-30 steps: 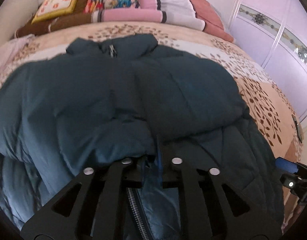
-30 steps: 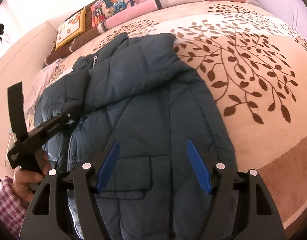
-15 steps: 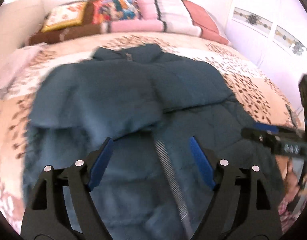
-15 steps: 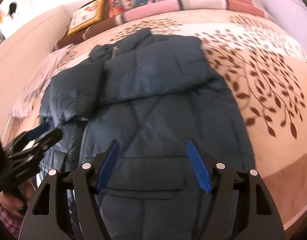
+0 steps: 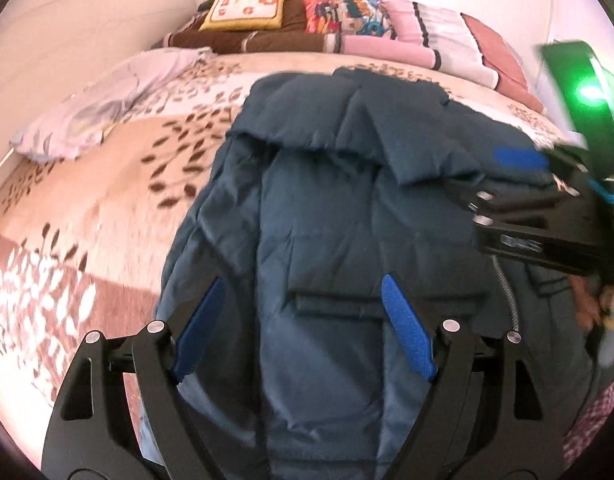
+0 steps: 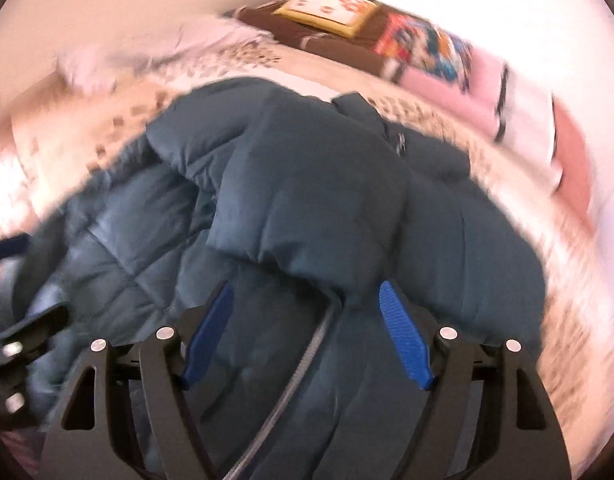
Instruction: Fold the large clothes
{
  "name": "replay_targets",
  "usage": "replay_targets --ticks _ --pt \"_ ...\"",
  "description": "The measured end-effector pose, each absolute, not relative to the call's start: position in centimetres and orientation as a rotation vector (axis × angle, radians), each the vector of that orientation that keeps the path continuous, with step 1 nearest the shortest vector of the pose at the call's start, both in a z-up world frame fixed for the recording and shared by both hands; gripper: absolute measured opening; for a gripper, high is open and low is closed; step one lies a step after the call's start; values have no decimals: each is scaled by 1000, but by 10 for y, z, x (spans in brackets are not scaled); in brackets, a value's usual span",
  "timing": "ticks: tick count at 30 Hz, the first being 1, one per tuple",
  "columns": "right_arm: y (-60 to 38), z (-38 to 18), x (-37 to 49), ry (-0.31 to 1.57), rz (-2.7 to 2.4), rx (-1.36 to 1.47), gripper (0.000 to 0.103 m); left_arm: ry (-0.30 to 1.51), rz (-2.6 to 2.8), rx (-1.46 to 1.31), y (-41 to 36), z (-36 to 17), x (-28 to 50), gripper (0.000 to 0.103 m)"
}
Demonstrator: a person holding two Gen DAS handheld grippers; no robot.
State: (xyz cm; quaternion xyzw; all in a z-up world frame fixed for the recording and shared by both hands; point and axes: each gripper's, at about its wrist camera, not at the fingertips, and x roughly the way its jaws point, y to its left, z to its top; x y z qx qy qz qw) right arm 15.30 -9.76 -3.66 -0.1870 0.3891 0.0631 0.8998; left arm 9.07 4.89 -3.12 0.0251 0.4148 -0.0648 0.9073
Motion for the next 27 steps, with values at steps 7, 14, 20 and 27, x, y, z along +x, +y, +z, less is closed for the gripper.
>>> replay_targets --ticks 7,14,20,27 --pt "-82 -60 190 802 52 -532 50 885 -160 33 56 -52 82 80" --pt "-134 -17 202 821 98 -113 16 859 -176 44 55 -53 77 80" --pt "-199 6 205 812 35 232 14 860 -174 34 56 -52 79 80" --pt "-263 -37 209 974 -116 511 15 838 -167 63 53 -39 87 80"
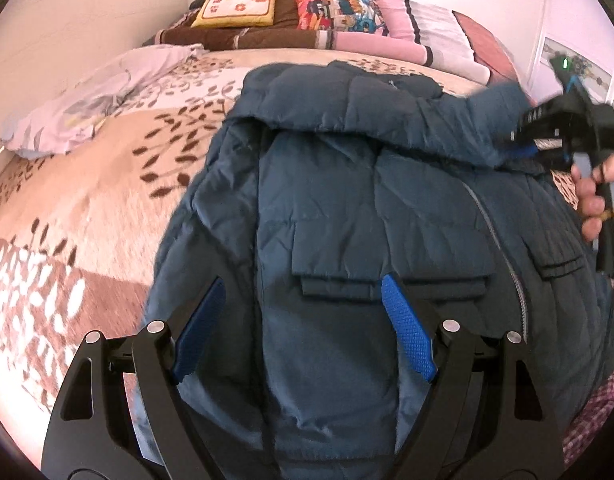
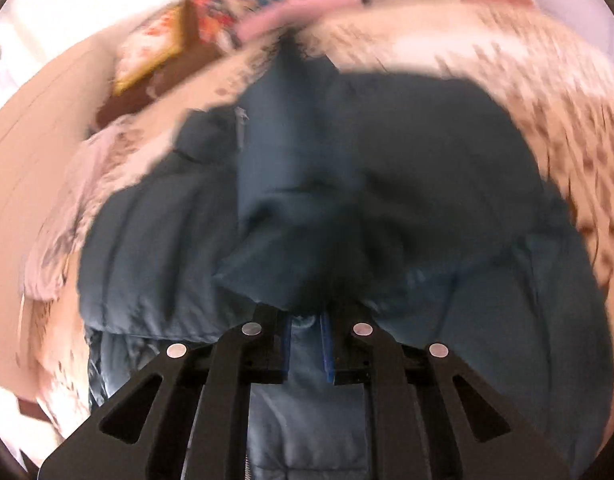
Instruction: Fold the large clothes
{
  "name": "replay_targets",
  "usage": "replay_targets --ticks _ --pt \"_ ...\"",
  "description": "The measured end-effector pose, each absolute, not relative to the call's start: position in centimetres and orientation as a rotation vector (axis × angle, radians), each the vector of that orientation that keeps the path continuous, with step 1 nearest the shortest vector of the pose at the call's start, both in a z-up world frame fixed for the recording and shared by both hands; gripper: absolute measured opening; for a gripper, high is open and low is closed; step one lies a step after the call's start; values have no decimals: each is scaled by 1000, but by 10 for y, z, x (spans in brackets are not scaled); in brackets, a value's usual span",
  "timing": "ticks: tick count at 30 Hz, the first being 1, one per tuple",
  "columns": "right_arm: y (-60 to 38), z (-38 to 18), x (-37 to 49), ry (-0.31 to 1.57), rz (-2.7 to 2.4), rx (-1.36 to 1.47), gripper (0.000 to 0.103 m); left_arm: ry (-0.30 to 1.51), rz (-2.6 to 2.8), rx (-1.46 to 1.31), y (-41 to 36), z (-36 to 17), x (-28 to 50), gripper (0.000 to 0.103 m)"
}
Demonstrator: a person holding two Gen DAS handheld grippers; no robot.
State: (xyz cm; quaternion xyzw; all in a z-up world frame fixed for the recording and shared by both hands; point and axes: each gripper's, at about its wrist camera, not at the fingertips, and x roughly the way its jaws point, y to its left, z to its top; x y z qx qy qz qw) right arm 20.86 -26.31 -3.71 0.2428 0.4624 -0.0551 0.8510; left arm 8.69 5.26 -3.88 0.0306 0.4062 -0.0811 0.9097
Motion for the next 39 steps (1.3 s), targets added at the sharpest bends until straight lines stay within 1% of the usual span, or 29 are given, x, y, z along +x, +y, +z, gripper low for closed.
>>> replay_targets --ticks 1,2,3,4,6,8,9,12,16,17,18,19,20,21,24,27,30,34,37,38,39 --pt "-267 -41 209 992 -128 531 17 832 -165 65 52 -36 89 80" --pt "-271 -44 208 1002 -144 544 21 827 -164 67 51 -32 92 80" --pt "-273 -45 206 1004 -155 548 29 815 -162 69 50 -26 96 80" --pt "-277 -45 204 1001 -167 551 32 805 -160 72 49 -22 100 80" --pt "-282 -45 198 988 -170 566 44 778 -159 84 46 -12 109 80" --pt "-293 -45 188 967 -151 608 51 744 -153 97 41 0 124 80" --pt "-299 -47 182 952 -137 635 52 728 -149 99 39 6 133 80" --pt "-316 -51 167 923 -101 712 52 689 -124 105 30 19 164 80" --pt "-333 -54 166 901 -106 785 51 662 -82 124 17 24 210 80" --pt "-335 -54 169 904 -93 799 42 674 -75 116 15 22 220 80" --pt "-334 -54 174 918 -74 797 27 689 -69 102 14 20 234 79" --pt "-331 -55 180 935 -60 784 16 703 -59 95 13 15 246 79" --pt "-329 -54 184 947 -57 769 9 726 -47 96 11 9 255 78" --pt "-329 -51 186 937 -66 760 8 771 -28 97 11 -1 268 74" --pt "-339 -47 187 909 -112 732 7 910 -24 44 15 -36 291 74" --pt "-347 -67 193 978 -118 763 7 934 -14 46 14 -54 292 79" --pt "-344 -74 192 997 -126 761 8 929 6 50 12 -53 291 79" --pt "-345 -65 184 991 -130 794 10 862 2 -45 19 -29 273 78" --pt "-342 -47 167 940 -188 721 18 822 16 -94 23 -23 255 78" --pt "-338 -42 162 926 -223 673 22 817 18 -101 24 -24 250 78" --pt "-334 -40 159 926 -239 622 23 815 18 -101 24 -26 244 78"
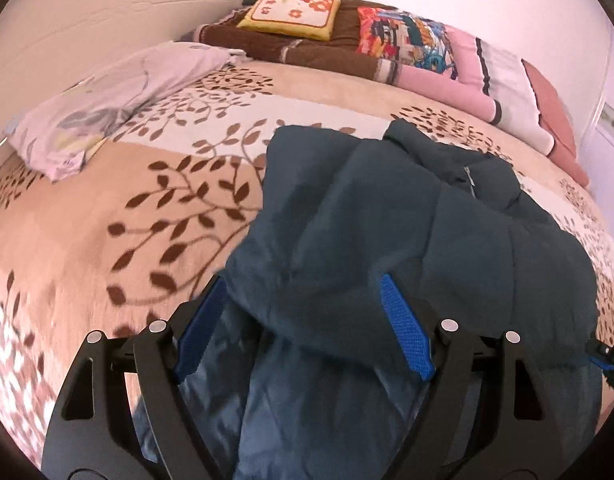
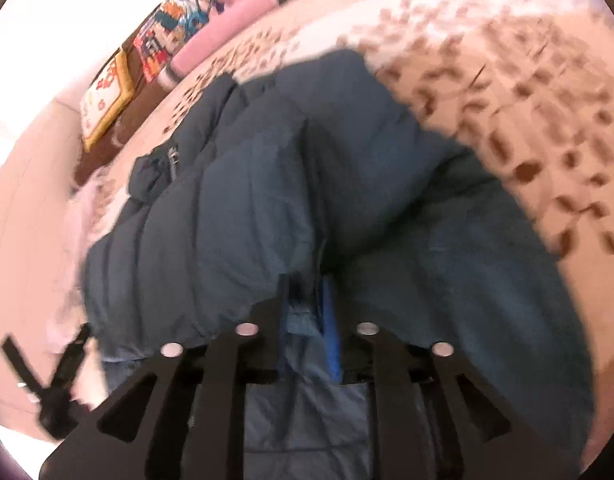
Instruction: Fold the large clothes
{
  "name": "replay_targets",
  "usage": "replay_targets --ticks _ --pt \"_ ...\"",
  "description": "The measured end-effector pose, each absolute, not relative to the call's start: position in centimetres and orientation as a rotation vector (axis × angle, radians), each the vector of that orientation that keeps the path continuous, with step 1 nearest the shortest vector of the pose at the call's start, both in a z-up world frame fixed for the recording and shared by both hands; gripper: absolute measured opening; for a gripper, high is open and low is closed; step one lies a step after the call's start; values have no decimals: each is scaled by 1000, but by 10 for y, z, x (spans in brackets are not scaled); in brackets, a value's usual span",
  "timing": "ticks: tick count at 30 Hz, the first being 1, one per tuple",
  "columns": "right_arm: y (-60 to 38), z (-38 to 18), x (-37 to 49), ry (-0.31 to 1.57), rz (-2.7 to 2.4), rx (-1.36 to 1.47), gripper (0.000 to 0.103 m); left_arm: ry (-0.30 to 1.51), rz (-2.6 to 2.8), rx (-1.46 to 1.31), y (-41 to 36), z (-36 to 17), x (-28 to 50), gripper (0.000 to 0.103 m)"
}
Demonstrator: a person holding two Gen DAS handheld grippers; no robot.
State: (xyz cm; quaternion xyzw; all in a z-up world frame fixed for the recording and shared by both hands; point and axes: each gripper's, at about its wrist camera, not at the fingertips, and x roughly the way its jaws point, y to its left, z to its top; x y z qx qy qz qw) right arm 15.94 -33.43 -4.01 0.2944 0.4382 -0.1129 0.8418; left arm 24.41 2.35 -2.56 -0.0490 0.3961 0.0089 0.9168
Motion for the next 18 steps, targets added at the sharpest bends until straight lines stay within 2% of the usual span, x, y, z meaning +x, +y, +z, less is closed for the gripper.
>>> replay_targets --ticks 3,8,11,18 --pt "-328 -46 165 987 -232 539 24 856 2 -60 19 -38 228 78" --pt "-317 -23 154 862 -181 502 24 850 -20 -20 23 -36 198 78" --pt "-305 -22 163 865 -127 435 24 867 -20 -5 24 -37 187 78" --pt "-304 -64 194 1051 -87 405 21 878 -11 4 25 -37 176 78"
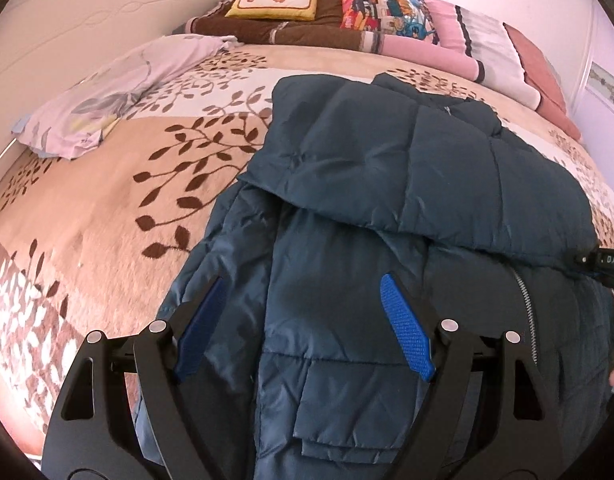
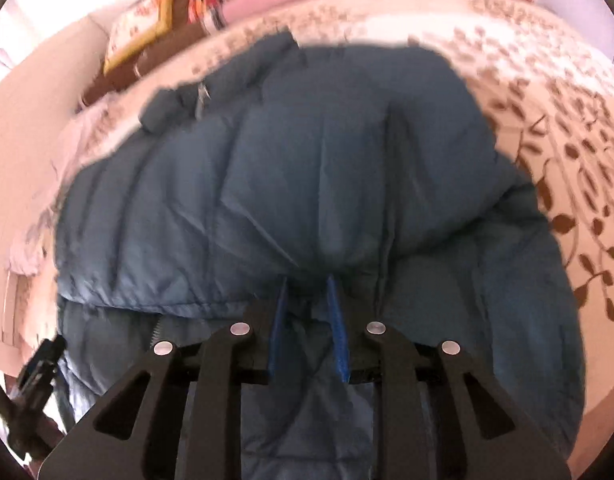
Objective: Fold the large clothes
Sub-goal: 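Lay the held hem over the jacket body toward the collar with the right tool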
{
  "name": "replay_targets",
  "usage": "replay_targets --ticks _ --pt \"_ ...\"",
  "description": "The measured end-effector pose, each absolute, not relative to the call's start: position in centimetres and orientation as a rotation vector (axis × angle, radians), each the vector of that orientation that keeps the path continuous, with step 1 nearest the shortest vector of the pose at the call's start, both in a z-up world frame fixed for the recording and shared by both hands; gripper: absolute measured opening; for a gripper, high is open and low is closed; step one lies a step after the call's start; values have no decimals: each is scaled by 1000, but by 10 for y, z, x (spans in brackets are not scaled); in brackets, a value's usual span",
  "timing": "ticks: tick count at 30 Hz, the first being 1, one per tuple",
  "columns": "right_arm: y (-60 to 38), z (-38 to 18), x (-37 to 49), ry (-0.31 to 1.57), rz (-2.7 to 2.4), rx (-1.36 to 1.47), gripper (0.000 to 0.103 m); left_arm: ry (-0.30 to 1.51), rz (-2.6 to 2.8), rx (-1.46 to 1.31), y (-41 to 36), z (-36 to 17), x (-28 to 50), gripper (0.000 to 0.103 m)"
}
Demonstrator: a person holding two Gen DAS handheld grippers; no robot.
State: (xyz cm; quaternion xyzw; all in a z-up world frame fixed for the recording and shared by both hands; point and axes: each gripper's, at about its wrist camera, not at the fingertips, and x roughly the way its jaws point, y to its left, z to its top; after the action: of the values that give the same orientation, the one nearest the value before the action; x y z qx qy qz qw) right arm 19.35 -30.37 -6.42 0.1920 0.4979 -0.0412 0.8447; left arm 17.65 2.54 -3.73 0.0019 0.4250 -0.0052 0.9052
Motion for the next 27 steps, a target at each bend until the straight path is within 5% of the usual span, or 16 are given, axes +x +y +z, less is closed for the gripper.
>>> replay_targets --ticks 19,23,27 --pt "-238 -42 117 1006 18 247 22 855 -29 51 3 -59 166 83" --pt "-232 -48 119 1026 15 236 22 834 21 61 4 -68 164 97" --pt "-225 -47 118 1030 25 208 22 830 21 53 5 -70 163 98"
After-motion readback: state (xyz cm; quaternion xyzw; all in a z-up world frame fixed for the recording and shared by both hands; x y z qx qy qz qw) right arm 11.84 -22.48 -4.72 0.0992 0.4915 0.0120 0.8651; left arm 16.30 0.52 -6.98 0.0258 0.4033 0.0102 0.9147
